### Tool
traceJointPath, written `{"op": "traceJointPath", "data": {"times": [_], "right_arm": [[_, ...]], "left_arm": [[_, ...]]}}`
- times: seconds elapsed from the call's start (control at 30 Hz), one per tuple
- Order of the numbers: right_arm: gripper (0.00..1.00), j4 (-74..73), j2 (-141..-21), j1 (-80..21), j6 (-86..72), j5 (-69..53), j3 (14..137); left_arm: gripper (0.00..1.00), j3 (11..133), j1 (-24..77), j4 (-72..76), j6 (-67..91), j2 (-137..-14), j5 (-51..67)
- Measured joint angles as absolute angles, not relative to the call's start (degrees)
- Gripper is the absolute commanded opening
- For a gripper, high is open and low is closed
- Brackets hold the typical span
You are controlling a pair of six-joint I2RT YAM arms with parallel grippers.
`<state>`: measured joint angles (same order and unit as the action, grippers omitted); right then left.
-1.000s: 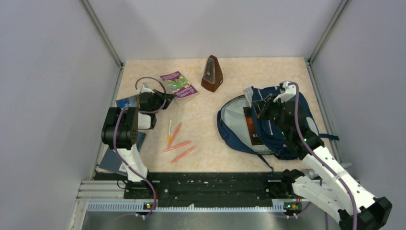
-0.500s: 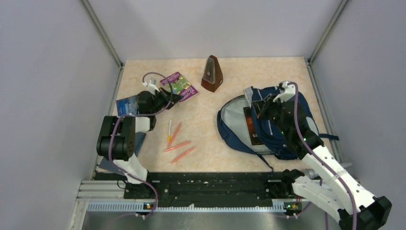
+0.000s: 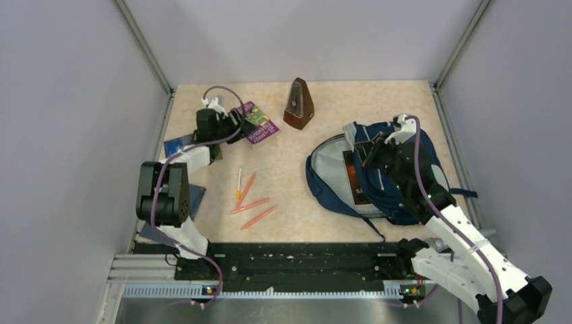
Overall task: Pack the student bag
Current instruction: Move the book to the center of the board.
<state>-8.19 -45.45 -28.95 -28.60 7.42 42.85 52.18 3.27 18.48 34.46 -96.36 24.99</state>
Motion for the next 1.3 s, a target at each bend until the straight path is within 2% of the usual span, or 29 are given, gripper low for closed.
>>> {"op": "traceJointPath", "data": {"times": [0.07,0.37,0.53,0.73,1.0,1.3], "right_arm": [[0.0,-8.19,-45.45,-28.95,-28.6,7.42,42.85],[0.0,-8.16,-46.0,-28.95,-28.53,7.44,42.87],[0.0,-8.14,-47.53,-28.97,-28.53,7.27,42.87],[0.0,-8.16,-48.49,-28.97,-28.51,6.33,42.87],[0.0,-8.29,-48.4,-28.97,-28.51,6.17,43.24],[0.0,-8.36,-47.48,-28.95,-28.56,5.67,43.29]], "left_arm": [[0.74,58.26,3.03,14.52,31.7,-98.72,21.17],[0.75,82.63,-0.56,1.93,26.09,-115.35,7.49],[0.79,96.38,-3.4,-2.59,24.71,-126.26,7.35],[0.77,111.74,-3.81,-7.38,25.26,-136.31,10.07],[0.76,112.05,-3.14,-10.76,29.93,-137.64,16.19],[0.78,102.28,-1.45,-4.99,30.59,-134.43,24.01]]}}
